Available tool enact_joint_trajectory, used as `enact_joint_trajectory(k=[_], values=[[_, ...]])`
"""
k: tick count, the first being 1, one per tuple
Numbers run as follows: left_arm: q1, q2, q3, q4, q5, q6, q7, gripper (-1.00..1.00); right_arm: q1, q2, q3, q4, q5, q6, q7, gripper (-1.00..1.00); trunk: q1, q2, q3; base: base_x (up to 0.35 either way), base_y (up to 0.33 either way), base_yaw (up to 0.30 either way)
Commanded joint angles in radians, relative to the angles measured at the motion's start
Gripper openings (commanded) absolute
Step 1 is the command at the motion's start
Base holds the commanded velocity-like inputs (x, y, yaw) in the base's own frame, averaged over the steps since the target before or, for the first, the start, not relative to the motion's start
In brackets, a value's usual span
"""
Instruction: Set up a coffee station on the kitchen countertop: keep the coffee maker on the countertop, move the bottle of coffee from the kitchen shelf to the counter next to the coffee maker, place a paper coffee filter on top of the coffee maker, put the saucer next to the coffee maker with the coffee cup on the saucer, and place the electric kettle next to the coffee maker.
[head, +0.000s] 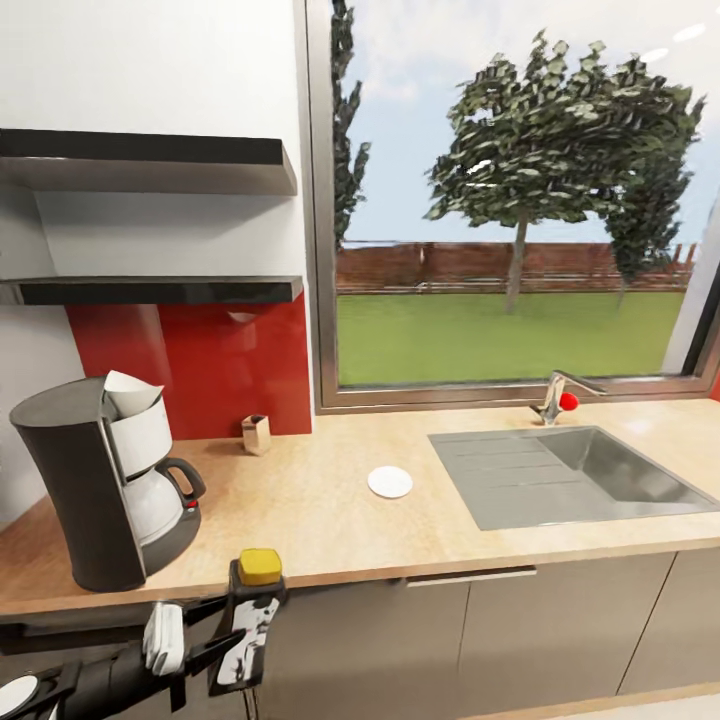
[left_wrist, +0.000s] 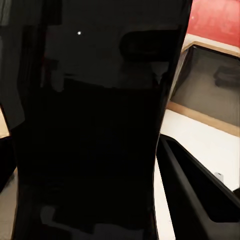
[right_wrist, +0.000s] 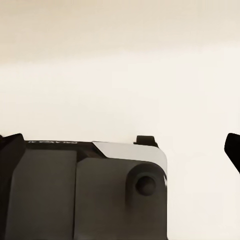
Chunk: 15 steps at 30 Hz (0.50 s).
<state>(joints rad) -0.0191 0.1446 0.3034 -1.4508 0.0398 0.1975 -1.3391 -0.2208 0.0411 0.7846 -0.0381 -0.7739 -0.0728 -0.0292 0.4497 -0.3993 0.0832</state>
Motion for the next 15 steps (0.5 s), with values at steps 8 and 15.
enact_joint_trajectory(k=[8, 15], values=[[0.060, 0.003, 0.008, 0.012, 0.001, -0.013, -0.004, -1.00, 0.000, 0.000, 0.006, 0.001, -0.010, -0.001, -0.003, 1.00, 0.000, -0.001, 0.000, 0.000, 0.000, 0.006], [0.086, 0.003, 0.036, 0.137, 0.003, -0.182, 0.005, -1.00, 0.000, 0.000, 0.006, 0.001, -0.010, -0.002, -0.003, 1.00, 0.000, -0.001, 0.000, 0.000, 0.000, 0.008]])
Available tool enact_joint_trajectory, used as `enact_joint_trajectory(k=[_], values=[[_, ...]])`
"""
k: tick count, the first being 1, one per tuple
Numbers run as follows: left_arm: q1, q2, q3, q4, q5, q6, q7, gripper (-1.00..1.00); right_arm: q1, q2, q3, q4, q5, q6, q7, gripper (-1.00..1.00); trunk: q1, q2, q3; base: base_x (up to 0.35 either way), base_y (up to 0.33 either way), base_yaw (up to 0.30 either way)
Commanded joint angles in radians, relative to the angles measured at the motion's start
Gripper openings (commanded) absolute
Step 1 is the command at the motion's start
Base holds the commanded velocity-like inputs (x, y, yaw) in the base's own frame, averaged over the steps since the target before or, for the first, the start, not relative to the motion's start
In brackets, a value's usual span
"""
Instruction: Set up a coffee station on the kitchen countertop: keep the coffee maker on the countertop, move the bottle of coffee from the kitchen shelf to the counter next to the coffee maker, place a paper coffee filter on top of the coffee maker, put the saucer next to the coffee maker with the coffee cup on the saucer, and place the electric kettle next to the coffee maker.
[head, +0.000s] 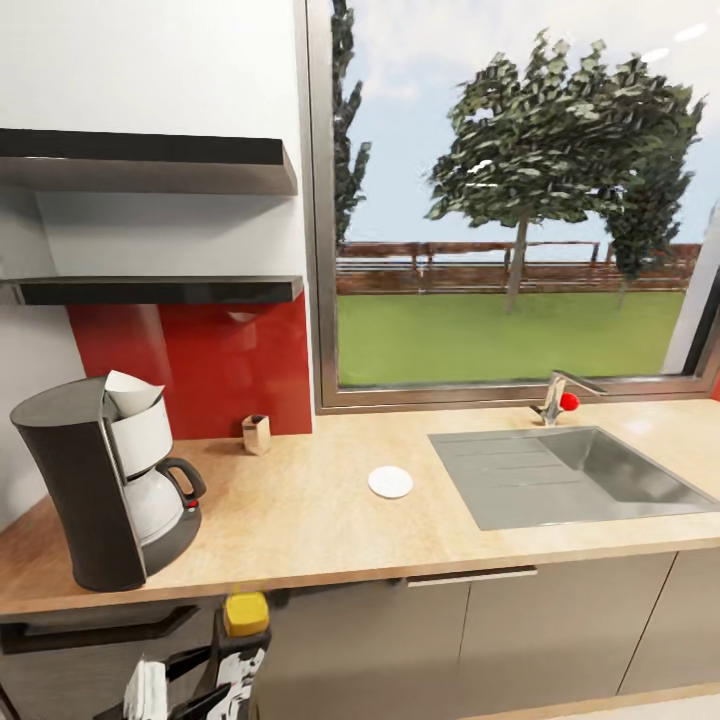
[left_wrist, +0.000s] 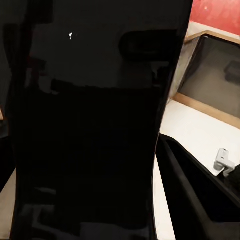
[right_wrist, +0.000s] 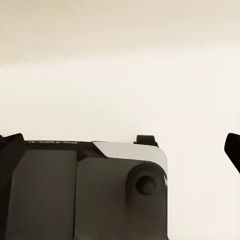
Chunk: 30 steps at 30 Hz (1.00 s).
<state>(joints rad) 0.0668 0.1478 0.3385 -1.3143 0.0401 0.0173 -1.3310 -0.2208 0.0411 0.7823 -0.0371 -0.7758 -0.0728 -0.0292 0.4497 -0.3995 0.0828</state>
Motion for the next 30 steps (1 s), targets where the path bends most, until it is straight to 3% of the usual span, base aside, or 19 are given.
enact_joint_trajectory(k=[1, 6, 12, 24, 30], values=[[0.001, 0.000, 0.015, 0.030, 0.003, -0.022, -0.001, -1.00, 0.000, 0.000, 0.009, 0.000, -0.008, -0.002, -0.003, 1.00, 0.000, -0.001, 0.000, 0.000, 0.000, 0.113], [0.002, 0.001, 0.084, 0.182, 0.002, -0.149, 0.002, -1.00, 0.000, 0.000, 0.009, 0.000, -0.008, -0.002, -0.003, 1.00, 0.000, -0.001, 0.000, 0.000, 0.000, 0.225], [0.002, 0.002, 0.136, 0.269, 0.001, -0.209, 0.005, -1.00, 0.000, 0.000, 0.011, 0.000, -0.008, -0.002, -0.003, 1.00, 0.000, -0.001, 0.000, -0.137, 0.000, 0.272], [0.002, 0.003, 0.266, 0.299, 0.001, -0.244, 0.005, -1.00, 0.000, 0.000, 0.012, 0.003, -0.007, -0.002, -0.003, 1.00, 0.000, -0.001, 0.000, -0.306, 0.095, 0.199], [0.002, 0.003, 0.386, 0.298, 0.001, -0.244, 0.006, -1.00, 0.000, -0.001, 0.012, 0.007, -0.004, -0.002, -0.004, 1.00, 0.000, -0.001, 0.000, -0.279, 0.215, 0.011]])
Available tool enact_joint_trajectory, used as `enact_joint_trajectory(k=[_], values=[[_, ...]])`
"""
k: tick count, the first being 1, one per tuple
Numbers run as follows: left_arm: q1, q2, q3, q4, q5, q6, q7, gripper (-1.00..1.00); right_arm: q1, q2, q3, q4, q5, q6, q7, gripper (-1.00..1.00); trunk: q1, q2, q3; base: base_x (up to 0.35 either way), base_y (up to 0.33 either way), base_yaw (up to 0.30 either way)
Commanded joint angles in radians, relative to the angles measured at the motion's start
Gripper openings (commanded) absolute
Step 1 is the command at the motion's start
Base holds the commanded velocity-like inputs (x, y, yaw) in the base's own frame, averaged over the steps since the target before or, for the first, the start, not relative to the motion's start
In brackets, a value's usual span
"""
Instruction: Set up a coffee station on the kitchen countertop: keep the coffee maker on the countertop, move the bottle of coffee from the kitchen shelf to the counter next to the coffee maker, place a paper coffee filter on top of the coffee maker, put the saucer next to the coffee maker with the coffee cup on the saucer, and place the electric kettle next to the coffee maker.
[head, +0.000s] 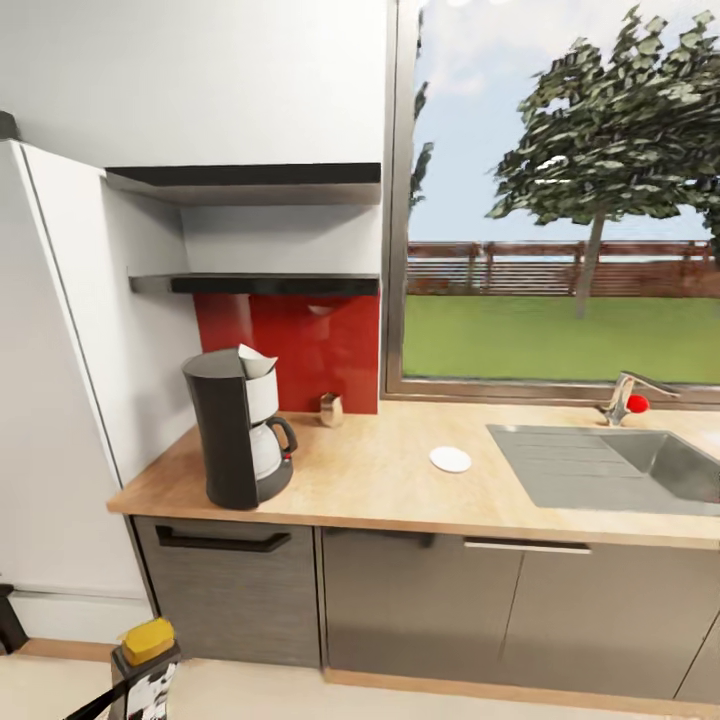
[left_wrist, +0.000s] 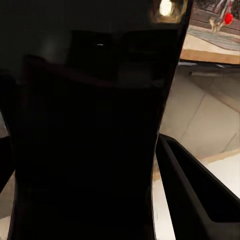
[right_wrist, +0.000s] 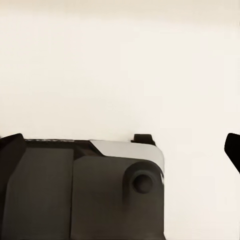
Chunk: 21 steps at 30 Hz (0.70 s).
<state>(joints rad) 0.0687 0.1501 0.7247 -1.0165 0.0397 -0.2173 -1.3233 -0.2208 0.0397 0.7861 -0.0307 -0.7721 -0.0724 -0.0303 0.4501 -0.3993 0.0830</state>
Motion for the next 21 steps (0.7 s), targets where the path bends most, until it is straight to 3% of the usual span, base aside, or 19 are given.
enact_joint_trajectory(k=[1, 6, 10, 15, 21], values=[[0.000, 0.000, 0.025, 0.001, 0.002, -0.010, -0.002, -1.00, 0.000, 0.000, 0.008, 0.001, -0.008, -0.002, -0.003, 1.00, 0.000, -0.001, 0.000, -0.269, 0.223, 0.002], [-0.003, -0.001, 0.129, 0.000, 0.002, -0.010, 0.034, -1.00, 0.000, 0.000, 0.010, 0.002, -0.005, -0.001, -0.003, 1.00, 0.000, -0.001, 0.000, -0.132, 0.268, 0.001], [-0.004, -0.003, 0.149, 0.000, 0.002, -0.011, 0.093, -1.00, 0.000, -0.001, 0.010, 0.002, -0.003, 0.000, -0.003, 1.00, 0.000, -0.001, 0.000, 0.036, 0.299, 0.000], [-0.003, -0.006, 0.155, 0.001, 0.002, -0.011, 0.155, -1.00, 0.000, -0.022, 0.010, 0.002, -0.003, 0.001, -0.004, 1.00, 0.000, -0.001, 0.000, 0.091, 0.304, 0.000], [-0.003, -0.005, 0.157, 0.001, 0.002, -0.012, 0.183, -1.00, 0.000, -0.027, 0.010, 0.002, -0.003, 0.000, -0.003, 1.00, 0.000, -0.001, 0.000, 0.102, 0.312, 0.000]])
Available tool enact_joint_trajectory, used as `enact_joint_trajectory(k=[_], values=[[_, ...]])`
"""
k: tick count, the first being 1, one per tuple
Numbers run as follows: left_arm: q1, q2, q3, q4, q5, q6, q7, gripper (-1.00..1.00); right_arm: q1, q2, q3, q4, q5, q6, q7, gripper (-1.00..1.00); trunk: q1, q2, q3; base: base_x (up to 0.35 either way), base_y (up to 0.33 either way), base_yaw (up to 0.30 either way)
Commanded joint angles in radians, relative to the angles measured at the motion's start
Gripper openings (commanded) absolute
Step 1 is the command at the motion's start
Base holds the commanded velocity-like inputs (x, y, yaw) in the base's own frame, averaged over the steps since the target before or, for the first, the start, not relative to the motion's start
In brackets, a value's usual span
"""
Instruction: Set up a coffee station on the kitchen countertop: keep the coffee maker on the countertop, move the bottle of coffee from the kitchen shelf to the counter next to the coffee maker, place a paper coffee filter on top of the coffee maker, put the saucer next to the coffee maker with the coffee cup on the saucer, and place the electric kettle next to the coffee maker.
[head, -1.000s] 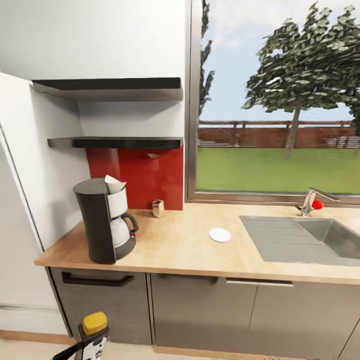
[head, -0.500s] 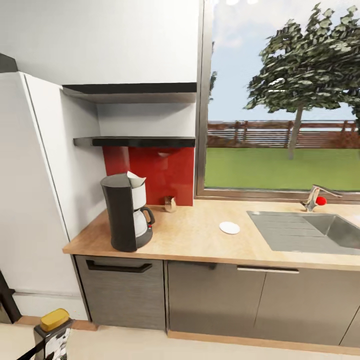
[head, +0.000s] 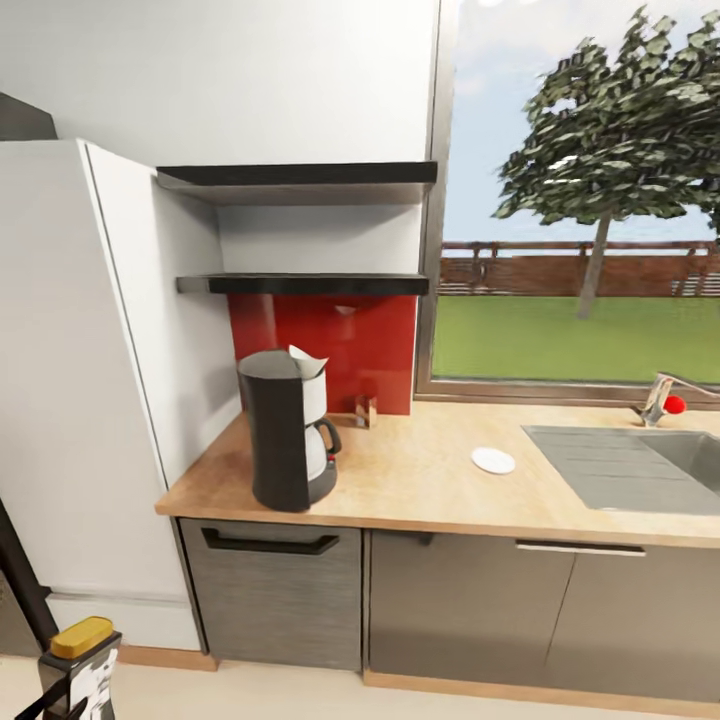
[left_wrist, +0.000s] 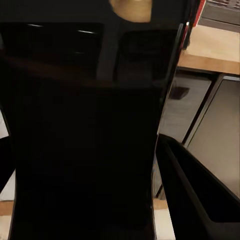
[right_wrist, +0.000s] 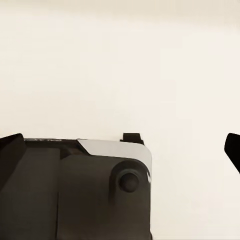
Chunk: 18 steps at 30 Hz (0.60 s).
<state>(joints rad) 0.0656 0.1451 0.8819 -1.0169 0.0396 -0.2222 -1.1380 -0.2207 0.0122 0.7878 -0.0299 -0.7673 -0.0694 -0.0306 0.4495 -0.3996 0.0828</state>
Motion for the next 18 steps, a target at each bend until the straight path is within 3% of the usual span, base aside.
enact_joint_trajectory(k=[1, 10, 18], values=[[0.000, 0.001, 0.000, 0.001, 0.003, -0.007, -0.002, -1.00, 0.000, 0.000, 0.008, 0.001, -0.008, -0.003, -0.003, 1.00, 0.001, 0.000, 0.000, 0.107, 0.323, 0.000], [0.000, -0.003, 0.002, 0.000, 0.005, -0.008, 0.000, -1.00, 0.000, -0.001, 0.008, 0.001, -0.008, -0.003, -0.003, 1.00, 0.001, 0.000, 0.000, 0.094, 0.304, 0.000], [-0.001, -0.010, -0.002, -0.010, 0.010, -0.044, 0.000, -1.00, 0.000, -0.010, 0.008, 0.001, -0.010, -0.003, -0.003, 1.00, 0.001, 0.000, 0.000, 0.004, 0.022, 0.000]])
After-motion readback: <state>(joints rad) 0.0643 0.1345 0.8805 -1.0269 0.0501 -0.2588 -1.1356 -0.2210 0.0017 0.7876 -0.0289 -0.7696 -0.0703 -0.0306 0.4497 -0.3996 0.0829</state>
